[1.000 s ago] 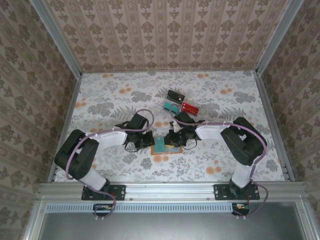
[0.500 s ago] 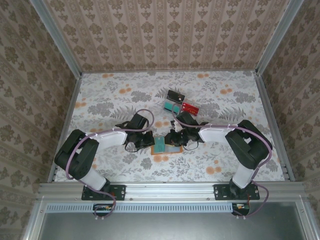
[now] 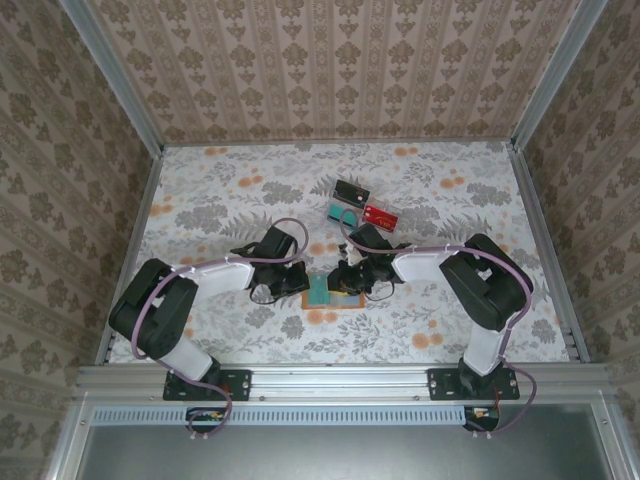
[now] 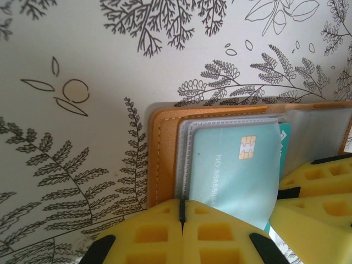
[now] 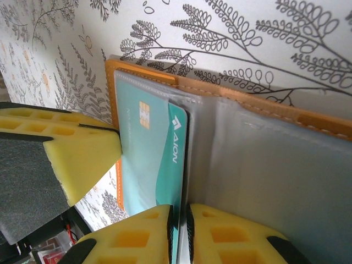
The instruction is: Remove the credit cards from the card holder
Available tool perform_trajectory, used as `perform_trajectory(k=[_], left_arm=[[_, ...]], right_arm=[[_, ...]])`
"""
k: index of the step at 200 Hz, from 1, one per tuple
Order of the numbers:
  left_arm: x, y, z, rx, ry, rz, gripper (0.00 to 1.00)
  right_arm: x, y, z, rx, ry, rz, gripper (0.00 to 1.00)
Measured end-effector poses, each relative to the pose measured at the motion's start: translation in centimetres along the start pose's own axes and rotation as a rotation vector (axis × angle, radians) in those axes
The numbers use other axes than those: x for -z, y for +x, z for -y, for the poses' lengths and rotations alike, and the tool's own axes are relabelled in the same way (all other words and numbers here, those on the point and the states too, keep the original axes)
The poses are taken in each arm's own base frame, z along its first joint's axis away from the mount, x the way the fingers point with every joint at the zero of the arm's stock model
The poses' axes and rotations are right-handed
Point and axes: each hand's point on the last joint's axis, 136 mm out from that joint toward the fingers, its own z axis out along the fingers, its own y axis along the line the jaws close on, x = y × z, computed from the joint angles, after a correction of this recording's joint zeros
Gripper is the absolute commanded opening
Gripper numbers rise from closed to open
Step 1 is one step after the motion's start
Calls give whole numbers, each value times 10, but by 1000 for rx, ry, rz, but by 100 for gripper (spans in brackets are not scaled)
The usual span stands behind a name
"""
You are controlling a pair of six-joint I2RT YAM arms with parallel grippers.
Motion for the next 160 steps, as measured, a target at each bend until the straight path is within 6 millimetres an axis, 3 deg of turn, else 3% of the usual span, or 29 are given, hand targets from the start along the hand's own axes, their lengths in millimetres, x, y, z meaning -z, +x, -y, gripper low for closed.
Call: perform_trajectory(k=[64,128,160], left_arm=[[-2,-1,2,9,29,2,0],[-2,-2,4,28,77,21,0],[-1,-2,4,28,78,24,5]], right_arm=[[-2,-3,-1,1,12,-9,23],[-2,-4,5,7,68,-3,3],[0,-4,5,17,85,-10,0]])
